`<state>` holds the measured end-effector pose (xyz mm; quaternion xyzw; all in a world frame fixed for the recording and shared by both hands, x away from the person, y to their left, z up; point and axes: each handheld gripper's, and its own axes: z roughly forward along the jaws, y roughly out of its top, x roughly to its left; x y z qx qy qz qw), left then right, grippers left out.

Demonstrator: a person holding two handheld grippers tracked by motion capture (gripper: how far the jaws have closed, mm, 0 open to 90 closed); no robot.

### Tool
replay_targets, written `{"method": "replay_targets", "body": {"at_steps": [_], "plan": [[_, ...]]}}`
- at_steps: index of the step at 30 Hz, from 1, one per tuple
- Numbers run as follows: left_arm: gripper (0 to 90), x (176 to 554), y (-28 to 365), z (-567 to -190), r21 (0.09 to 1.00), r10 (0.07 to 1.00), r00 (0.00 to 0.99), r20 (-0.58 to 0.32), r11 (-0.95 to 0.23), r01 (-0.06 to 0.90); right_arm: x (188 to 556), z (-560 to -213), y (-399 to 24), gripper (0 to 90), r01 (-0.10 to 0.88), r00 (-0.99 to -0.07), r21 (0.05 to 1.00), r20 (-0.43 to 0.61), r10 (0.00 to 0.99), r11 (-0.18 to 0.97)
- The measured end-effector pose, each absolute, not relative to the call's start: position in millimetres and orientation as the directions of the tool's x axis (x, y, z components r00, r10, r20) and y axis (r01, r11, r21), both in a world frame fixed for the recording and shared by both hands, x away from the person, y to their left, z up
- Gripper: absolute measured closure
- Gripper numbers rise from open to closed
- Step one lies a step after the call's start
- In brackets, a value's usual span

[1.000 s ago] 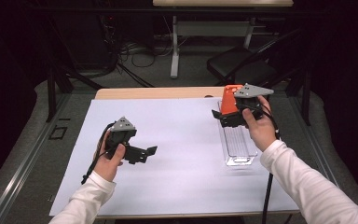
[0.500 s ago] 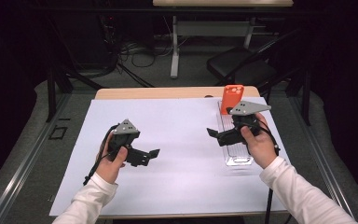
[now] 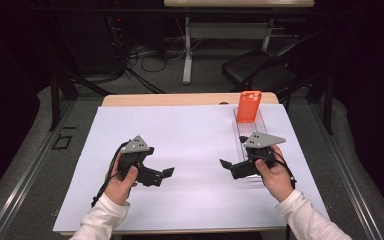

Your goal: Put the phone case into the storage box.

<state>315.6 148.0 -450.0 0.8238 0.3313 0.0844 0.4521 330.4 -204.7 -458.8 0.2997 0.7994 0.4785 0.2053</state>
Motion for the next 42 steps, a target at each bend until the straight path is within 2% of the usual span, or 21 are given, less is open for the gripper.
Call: {"method": "replay_targets", "body": {"at_steps": [18, 30, 42], "plan": [[0.5, 304, 157, -490, 0.812, 0.620, 0.765, -0.176, -0.349, 0.469, 299, -506, -179, 0.0, 0.268, -0.774, 0.893, -0.024, 0.633, 0.362], [0.5, 297, 160, -507, 0.818, 0.619, 0.771, -0.149, -0.362, 0.448, 288, -524, -173, 0.0, 0.259, -0.795, 0.898, -0.011, 0.606, 0.356], [0.5, 297, 165, -514, 0.837, 0.622, 0.766, -0.165, -0.323, 0.442, 287, -535, -174, 0.0, 0.251, -0.798, 0.901, -0.014, 0.602, 0.353]]}}
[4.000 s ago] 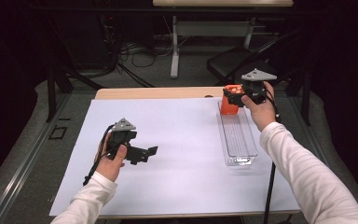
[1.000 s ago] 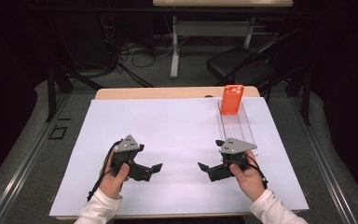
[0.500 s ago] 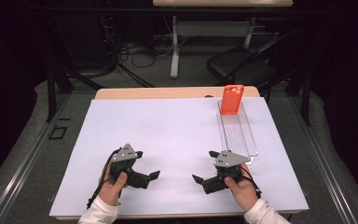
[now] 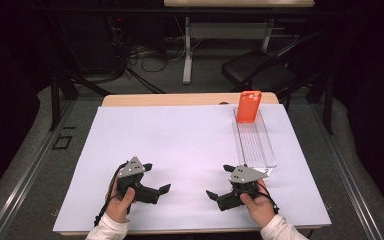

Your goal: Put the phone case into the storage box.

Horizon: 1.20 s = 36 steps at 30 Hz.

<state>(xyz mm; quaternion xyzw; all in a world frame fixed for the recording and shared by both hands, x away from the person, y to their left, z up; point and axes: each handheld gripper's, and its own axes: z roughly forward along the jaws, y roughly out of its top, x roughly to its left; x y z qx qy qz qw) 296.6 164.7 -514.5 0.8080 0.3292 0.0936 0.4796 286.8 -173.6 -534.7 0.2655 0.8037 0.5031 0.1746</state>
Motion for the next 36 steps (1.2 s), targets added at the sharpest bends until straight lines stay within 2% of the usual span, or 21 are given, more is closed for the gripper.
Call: {"method": "replay_targets", "body": {"at_steps": [36], "plan": [[0.5, 297, 162, -524, 0.838, 0.626, 0.764, -0.157, -0.325, 0.438, 284, -548, -162, 0.1, 0.242, -0.828, 0.892, -0.015, 0.561, 0.381]]}}
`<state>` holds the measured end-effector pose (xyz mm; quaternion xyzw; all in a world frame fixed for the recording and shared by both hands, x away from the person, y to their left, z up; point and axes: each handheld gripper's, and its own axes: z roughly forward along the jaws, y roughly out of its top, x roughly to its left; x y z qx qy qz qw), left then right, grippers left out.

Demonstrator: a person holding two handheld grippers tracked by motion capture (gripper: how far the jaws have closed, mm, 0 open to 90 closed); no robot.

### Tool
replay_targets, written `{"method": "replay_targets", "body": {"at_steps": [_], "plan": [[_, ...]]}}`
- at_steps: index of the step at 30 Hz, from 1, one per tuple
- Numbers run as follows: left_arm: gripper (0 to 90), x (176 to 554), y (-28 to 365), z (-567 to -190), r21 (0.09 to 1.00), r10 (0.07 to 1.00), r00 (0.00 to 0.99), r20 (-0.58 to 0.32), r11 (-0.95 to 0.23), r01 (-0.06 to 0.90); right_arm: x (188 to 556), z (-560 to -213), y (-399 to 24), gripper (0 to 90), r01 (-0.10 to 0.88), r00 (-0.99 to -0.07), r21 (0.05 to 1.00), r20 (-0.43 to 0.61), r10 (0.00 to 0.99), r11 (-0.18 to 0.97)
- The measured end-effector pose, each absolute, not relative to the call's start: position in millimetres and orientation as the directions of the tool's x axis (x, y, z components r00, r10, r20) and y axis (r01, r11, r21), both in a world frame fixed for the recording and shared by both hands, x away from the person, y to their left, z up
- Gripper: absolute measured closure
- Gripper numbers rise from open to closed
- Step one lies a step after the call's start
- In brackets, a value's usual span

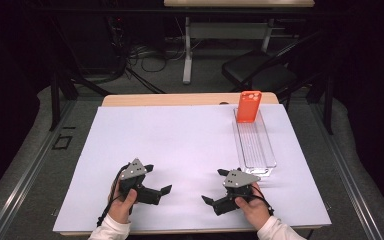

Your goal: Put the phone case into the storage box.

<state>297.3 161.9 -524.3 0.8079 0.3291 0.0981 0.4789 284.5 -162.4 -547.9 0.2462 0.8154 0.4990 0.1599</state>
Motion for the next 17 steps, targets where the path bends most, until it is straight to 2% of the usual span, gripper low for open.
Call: {"method": "replay_targets", "body": {"at_steps": [17], "plan": [[0.5, 298.5, 164.0, -525.3, 0.838, 0.633, 0.757, -0.162, -0.317, 0.445, 283.9, -549.4, -160.2, 0.5, 0.245, -0.836, 0.884, -0.016, 0.548, 0.399]]}}
